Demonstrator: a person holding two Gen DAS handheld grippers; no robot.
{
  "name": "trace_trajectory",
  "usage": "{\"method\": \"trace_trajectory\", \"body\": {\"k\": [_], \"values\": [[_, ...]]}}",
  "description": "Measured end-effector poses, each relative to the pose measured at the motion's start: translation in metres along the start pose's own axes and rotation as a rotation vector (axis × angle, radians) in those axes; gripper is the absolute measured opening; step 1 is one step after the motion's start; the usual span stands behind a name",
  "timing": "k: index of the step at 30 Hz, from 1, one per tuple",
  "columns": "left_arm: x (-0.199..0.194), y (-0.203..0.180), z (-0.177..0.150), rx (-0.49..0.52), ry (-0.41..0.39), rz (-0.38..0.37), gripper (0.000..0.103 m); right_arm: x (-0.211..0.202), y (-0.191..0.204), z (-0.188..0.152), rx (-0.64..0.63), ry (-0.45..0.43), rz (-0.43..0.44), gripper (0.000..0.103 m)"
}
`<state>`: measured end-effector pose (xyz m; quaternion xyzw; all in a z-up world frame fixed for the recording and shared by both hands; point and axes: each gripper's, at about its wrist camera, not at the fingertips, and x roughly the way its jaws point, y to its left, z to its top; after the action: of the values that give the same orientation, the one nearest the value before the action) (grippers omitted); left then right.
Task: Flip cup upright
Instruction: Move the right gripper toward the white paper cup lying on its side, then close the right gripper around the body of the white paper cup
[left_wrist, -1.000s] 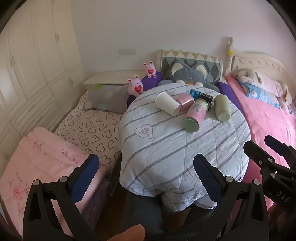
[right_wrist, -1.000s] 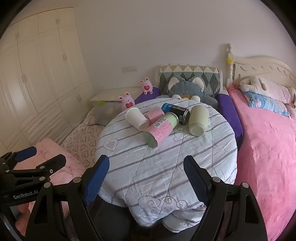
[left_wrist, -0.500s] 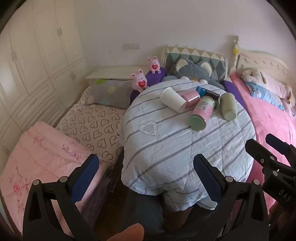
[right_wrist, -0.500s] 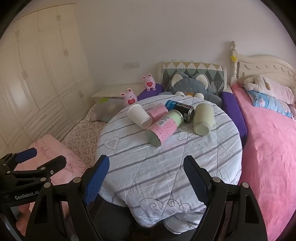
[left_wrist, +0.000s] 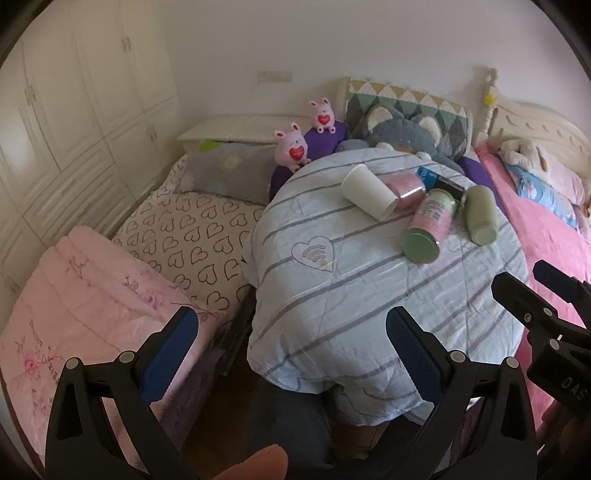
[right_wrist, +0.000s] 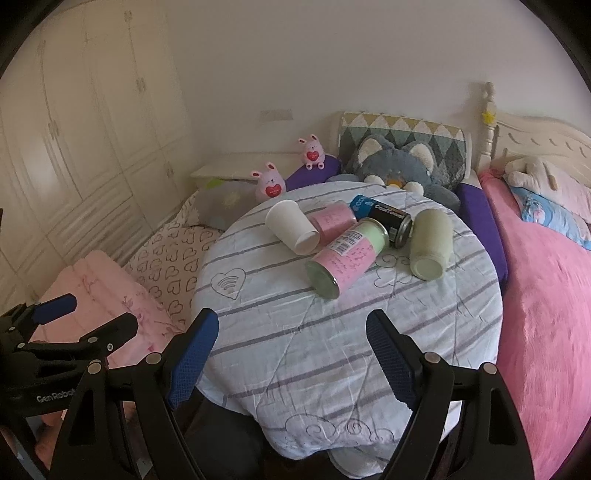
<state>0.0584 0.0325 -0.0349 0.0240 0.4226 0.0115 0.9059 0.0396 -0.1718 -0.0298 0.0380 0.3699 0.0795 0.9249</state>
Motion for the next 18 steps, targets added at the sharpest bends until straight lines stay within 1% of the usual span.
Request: {"method": "trace_trajectory", "body": {"k": [9,18], "values": [[0.040,0.008,0.026,-0.005,0.032,0.018,0.103,0.043,0.009,0.023,-0.039,0.048,0.009,0.084],[0.101,0.011,0.058,-0.014,0.083,0.045,0.103,0.106,0.006,0.054,-0.072,0.114,0.025,0.084]]}}
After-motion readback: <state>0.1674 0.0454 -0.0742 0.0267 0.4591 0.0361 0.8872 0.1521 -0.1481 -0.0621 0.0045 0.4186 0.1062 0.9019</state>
